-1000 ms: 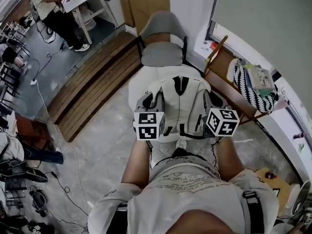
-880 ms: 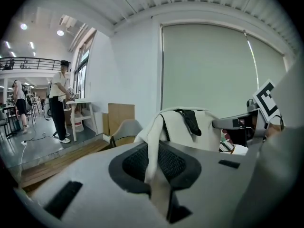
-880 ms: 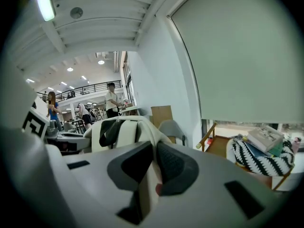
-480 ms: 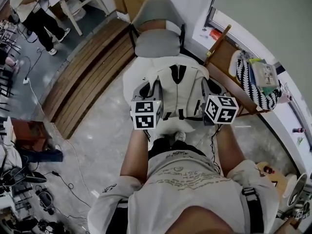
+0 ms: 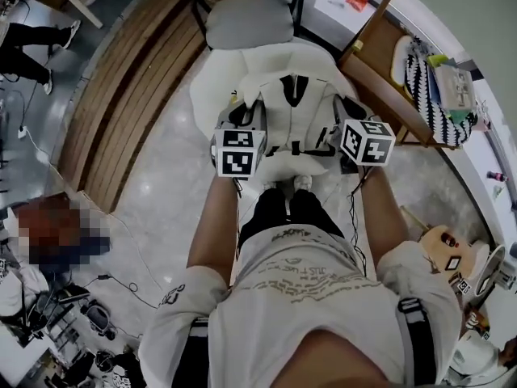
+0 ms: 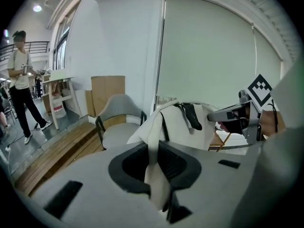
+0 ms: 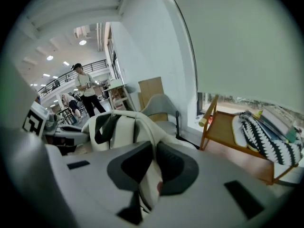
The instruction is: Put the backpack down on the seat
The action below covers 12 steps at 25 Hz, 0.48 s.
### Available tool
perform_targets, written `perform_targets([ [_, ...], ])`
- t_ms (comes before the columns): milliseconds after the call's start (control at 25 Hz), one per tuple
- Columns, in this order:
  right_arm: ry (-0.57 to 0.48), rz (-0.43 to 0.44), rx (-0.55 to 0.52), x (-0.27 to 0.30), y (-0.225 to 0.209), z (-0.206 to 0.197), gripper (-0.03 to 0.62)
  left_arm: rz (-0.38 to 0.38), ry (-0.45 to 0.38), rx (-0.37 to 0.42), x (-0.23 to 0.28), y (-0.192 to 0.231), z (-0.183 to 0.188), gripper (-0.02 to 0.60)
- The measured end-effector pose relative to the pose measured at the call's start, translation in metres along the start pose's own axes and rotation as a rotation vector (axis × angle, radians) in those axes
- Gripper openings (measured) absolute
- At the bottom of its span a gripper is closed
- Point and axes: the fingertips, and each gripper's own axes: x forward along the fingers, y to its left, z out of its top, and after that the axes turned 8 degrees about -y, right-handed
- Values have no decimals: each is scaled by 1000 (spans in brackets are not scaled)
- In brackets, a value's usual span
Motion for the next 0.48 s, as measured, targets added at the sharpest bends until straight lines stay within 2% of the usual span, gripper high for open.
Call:
perform_targets([
  [120,70,-5,-20,20,-5,-35,49,-39,63,9,22,12,-34,58],
  [320,182,-37,-56,62,-13,-70,49,-94,139,26,68,35,-73,58],
  [480,237,-26,-97,95,-17,-88,49,-94,184,-22,100,59,-91,58],
])
